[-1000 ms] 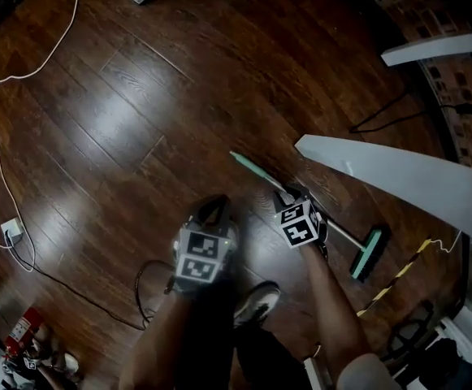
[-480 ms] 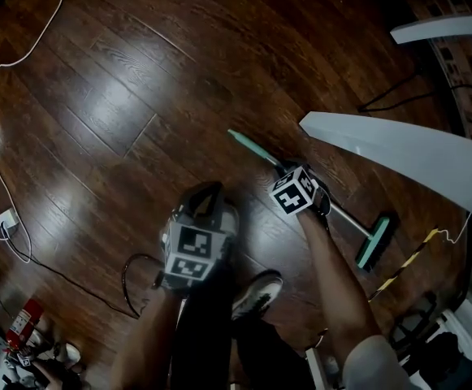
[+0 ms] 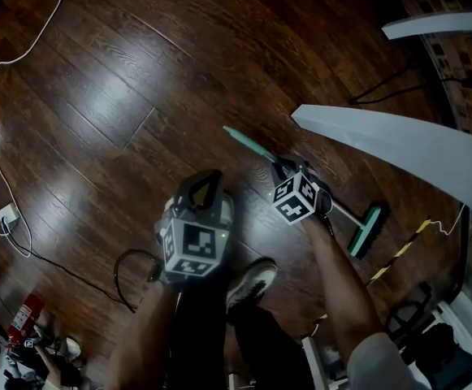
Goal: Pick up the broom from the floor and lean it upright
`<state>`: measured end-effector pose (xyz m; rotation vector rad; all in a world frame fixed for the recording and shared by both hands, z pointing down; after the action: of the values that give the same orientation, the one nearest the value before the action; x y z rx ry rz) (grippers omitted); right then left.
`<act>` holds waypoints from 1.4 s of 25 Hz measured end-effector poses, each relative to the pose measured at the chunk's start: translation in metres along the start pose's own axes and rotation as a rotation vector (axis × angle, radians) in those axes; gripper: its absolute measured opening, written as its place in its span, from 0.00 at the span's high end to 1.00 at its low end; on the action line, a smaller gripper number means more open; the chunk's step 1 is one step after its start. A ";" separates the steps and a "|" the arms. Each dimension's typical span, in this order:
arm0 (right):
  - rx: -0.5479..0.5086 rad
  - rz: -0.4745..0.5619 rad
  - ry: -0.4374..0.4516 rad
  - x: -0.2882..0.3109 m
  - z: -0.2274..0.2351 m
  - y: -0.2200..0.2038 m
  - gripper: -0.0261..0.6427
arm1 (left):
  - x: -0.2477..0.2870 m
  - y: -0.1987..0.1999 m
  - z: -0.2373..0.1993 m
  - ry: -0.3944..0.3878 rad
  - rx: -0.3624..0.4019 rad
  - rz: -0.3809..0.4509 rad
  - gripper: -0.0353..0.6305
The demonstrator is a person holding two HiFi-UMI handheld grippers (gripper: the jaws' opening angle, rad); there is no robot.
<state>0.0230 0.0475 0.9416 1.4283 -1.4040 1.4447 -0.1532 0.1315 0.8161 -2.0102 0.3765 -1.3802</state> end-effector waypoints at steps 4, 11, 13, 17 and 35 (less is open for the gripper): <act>0.019 0.061 -0.015 -0.042 0.015 0.009 0.83 | -0.020 0.022 0.006 -0.014 0.019 0.013 0.95; 0.055 0.152 -0.082 -0.124 0.038 0.017 0.83 | -0.057 0.062 0.015 -0.045 0.108 0.015 0.95; 0.061 0.170 -0.103 -0.155 0.038 0.012 0.83 | -0.070 0.075 0.023 -0.051 0.132 0.012 0.95; 0.069 0.206 -0.137 -0.218 0.031 0.002 0.83 | -0.098 0.098 0.041 -0.063 0.148 0.017 0.95; 0.459 0.304 -0.451 -0.407 0.112 -0.080 0.83 | -0.134 0.243 0.147 -0.194 0.215 0.123 0.95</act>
<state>0.2029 0.0472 0.5512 1.9913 -1.6897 1.7973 -0.0430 0.0807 0.5268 -1.8898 0.2494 -1.0908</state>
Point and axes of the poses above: the fingertips, and each gripper's own axes: x forward along the fingers, z to its right, y out of its top, the point moved 8 cm from there along -x, backward along the fingers, and after that the axes turned 10 degrees about -y, right-handed, at the moved point
